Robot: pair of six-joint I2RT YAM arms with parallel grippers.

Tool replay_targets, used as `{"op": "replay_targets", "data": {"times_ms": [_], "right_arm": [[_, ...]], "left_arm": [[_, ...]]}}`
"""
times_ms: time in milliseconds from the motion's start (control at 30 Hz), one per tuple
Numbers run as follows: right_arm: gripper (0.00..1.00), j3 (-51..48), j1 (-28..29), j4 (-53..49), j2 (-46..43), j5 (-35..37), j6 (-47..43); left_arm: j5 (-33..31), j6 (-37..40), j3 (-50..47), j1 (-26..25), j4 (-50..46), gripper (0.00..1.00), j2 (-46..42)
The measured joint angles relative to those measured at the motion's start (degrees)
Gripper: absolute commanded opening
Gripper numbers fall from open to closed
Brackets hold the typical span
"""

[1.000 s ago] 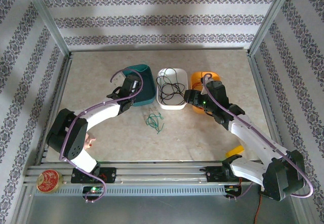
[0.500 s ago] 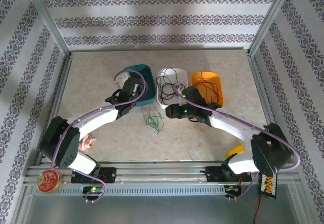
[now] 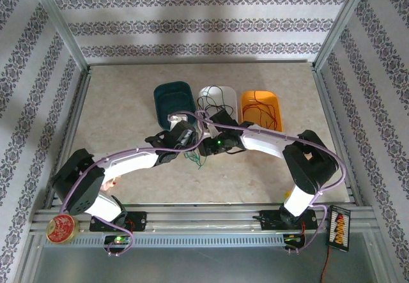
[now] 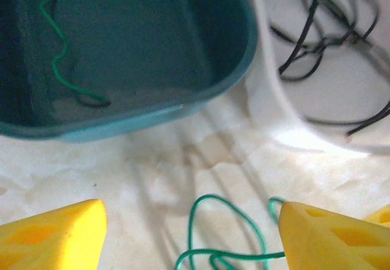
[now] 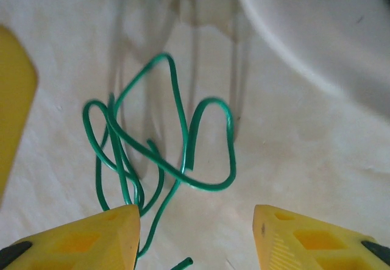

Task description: Untangle the cables

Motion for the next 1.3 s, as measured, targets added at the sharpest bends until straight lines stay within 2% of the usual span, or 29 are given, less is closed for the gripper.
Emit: {"op": "replay_targets", "data": {"times_ms": [100, 233, 300, 333, 633, 1133, 1300], "right_arm": [[0.45, 0.35, 0.9, -1.66, 1.64, -0.2, -1.18], [0.14, 0.35, 0.94, -3.19, 1.95, -0.33, -2.49], [0.02, 0.33, 0.92, -3.26, 1.95, -0.24, -2.43], [0.0, 0.28, 0.9, -3.21, 1.79, -0.11, -2.54], [0.0, -3.15, -1.18, -2.14, -6.1, -1.11, -1.75], [0.0, -8.15, -11.85, 2.78, -15.8, 3.34, 4.94], [0.0, -8.63, -13.49, 3.93, -16.48, 3.37, 6.1]], "left_arm": [[0.59, 1.7, 0.0, 0.0, -1.31, 0.74, 1.73], [1.03, 2.93, 0.0, 0.0, -1.66, 0.73, 2.95], [1.49, 3.15, 0.04, 0.0, -1.64, 0.72, 3.28], [1.77, 3.19, 0.07, 0.0, -1.6, 0.7, 3.58], [6.03, 4.98, 0.96, 0.0, -1.25, 0.67, 8.17], [15.61, 8.13, -3.39, 0.0, 5.25, 0.65, 5.7], [17.66, 9.07, -6.14, 0.0, 6.99, 0.65, 3.58]]}}
